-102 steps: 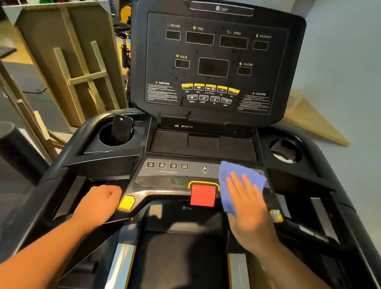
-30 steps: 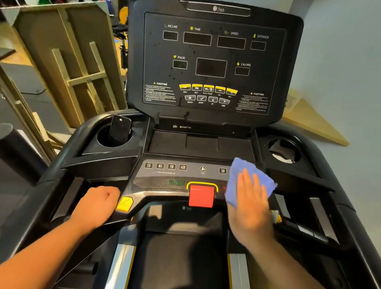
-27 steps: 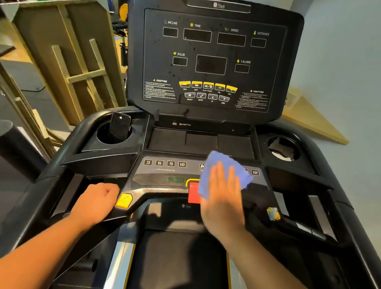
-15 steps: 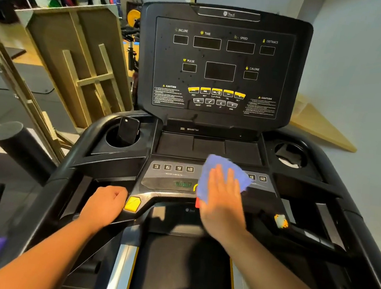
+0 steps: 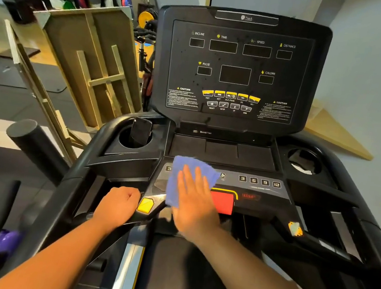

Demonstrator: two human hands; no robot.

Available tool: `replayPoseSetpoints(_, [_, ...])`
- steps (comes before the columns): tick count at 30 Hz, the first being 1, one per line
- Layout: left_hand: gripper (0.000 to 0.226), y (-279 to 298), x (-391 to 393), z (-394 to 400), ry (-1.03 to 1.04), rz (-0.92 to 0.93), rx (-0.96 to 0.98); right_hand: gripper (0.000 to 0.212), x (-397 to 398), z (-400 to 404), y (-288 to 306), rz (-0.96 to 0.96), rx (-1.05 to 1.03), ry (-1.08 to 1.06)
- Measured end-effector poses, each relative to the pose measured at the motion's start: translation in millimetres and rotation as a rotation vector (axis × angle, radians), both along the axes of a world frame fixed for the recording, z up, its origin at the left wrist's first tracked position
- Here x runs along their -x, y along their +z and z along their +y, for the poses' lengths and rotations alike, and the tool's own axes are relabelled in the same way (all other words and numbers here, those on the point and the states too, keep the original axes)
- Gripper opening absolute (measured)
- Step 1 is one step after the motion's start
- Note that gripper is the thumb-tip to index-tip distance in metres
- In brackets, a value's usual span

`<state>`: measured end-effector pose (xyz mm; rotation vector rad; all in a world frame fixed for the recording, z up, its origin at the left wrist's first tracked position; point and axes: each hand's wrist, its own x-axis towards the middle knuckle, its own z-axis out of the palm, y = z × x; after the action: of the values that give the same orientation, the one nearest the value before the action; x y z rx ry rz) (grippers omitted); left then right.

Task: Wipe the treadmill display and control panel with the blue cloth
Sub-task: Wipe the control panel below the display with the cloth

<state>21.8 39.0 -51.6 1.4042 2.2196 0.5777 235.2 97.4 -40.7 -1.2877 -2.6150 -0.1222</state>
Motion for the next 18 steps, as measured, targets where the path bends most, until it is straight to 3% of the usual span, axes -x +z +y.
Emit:
replayPoseSetpoints(4, [0.043, 1.3, 1.2, 0.3, -0.009, 0.008, 0.005, 0.070, -20.8, -8.7, -1.1, -0.010, 0.019, 0.245])
replayPoseSetpoints(8, [0.041, 0.9, 1.0, -0.2, -0.013, 0.002, 0.007, 0.083, -63.0, 16.7, -1.1, -0.075, -0.020, -0.008])
replayPoseSetpoints(11, [0.040, 0.4, 2.3, 0.6, -0.012, -0.001, 0.017, 0.076, -24.8, 16.3, 2.4, -0.039, 0.011, -0.120])
replayPoseSetpoints(14, [0.034, 1.7, 1.7, 0.4, -0.013, 0.017, 0.026, 0.071, 20.7, -3.9, -2.2, -0.044, 0.036, 0.124])
replayPoseSetpoints(18, [0.037, 1.2, 2.2, 0.8, -0.023, 0.024, 0.017, 0.075, -9.4, -3.0, -0.2, -0.023, 0.004, 0.271])
